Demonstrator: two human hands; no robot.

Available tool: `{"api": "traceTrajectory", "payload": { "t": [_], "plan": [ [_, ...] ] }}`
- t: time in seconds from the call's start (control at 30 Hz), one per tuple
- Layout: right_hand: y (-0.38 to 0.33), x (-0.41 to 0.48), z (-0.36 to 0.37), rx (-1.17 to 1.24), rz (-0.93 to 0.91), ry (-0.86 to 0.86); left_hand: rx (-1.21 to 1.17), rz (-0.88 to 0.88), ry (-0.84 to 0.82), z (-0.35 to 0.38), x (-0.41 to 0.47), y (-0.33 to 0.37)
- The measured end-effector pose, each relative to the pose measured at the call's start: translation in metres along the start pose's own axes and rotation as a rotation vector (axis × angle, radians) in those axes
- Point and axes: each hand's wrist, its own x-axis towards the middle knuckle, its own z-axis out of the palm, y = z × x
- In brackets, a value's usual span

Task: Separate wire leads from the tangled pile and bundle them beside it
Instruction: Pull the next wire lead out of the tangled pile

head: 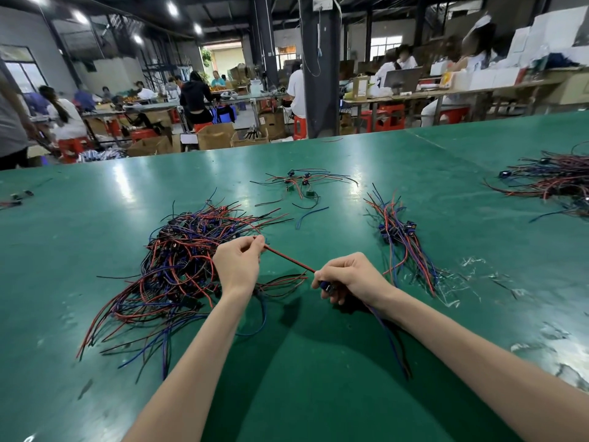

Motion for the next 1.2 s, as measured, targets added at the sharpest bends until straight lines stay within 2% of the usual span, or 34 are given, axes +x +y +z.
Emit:
{"api": "traceTrajectory", "payload": {
  "t": [0.07,0.2,0.47,0.53,0.63,0.8,0.93,1.03,1.2],
  "plan": [
    [0.001,0.000,0.001,-0.014,0.007,-0.006,0.098,0.098,0.013,-0.001,0.000,-0.002],
    [0.001,0.000,0.000,-0.018,0.017,-0.004,0.344,0.403,0.036,-0.004,-0.007,0.000],
    [0.002,0.001,0.000,-0.029,0.015,-0.009,0.524,0.642,0.106,-0.006,-0.010,0.001],
    [0.002,0.001,-0.001,-0.021,0.018,-0.008,0.522,0.655,0.119,-0.006,-0.010,0.002],
    [0.003,0.001,-0.002,-0.004,0.015,-0.002,0.357,0.504,0.112,-0.007,-0.008,0.005],
    [0.002,0.001,-0.002,-0.001,0.004,-0.005,0.064,0.084,0.053,-0.006,-0.001,0.006],
    [0.002,0.001,-0.002,-0.003,0.004,-0.006,-0.420,-0.318,-0.004,-0.006,0.002,0.012],
    [0.001,0.001,-0.002,0.004,0.005,-0.008,-0.704,-0.583,-0.114,-0.009,0.005,0.019],
    [0.000,0.001,-0.001,0.005,0.009,-0.015,-1.022,-0.815,-0.241,-0.010,0.003,0.025]
  ]
}}
